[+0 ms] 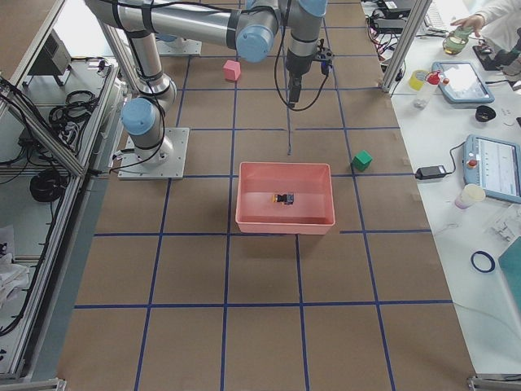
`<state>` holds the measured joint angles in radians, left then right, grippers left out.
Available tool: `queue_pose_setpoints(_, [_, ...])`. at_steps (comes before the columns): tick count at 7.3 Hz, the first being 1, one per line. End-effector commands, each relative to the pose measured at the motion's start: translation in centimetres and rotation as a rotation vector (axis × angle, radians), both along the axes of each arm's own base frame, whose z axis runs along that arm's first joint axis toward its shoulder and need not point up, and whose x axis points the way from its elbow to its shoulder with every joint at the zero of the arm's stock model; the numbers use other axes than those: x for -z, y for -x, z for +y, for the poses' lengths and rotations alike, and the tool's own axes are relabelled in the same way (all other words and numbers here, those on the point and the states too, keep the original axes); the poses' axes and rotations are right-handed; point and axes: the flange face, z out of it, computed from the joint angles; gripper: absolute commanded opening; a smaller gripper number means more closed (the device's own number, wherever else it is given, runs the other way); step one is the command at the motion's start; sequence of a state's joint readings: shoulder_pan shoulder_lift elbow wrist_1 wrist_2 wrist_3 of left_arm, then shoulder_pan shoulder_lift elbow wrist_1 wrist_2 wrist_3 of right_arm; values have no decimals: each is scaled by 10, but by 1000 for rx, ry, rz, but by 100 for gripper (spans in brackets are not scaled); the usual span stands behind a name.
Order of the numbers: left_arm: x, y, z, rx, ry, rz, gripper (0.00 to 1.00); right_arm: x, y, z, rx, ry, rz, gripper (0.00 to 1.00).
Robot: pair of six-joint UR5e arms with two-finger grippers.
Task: Align button upright
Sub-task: 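Move the right gripper over the pink tray above the black button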
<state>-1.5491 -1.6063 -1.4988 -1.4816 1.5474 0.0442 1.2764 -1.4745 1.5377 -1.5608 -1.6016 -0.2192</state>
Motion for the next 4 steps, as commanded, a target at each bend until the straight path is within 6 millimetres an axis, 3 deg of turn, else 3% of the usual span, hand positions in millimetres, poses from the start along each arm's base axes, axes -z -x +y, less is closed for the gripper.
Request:
queue_pose_setpoints(1, [-2,2,3,5,2,1,100,14,78,6,18,-18,-27,100])
queue_pose_setpoints(2, [-5,2,6,4,3,0,100,20,105,5,39,-2,-16,100])
queue_pose_setpoints(4, [-4,2,4,1,3,0,100,71,135,-8,-17,71,31,100])
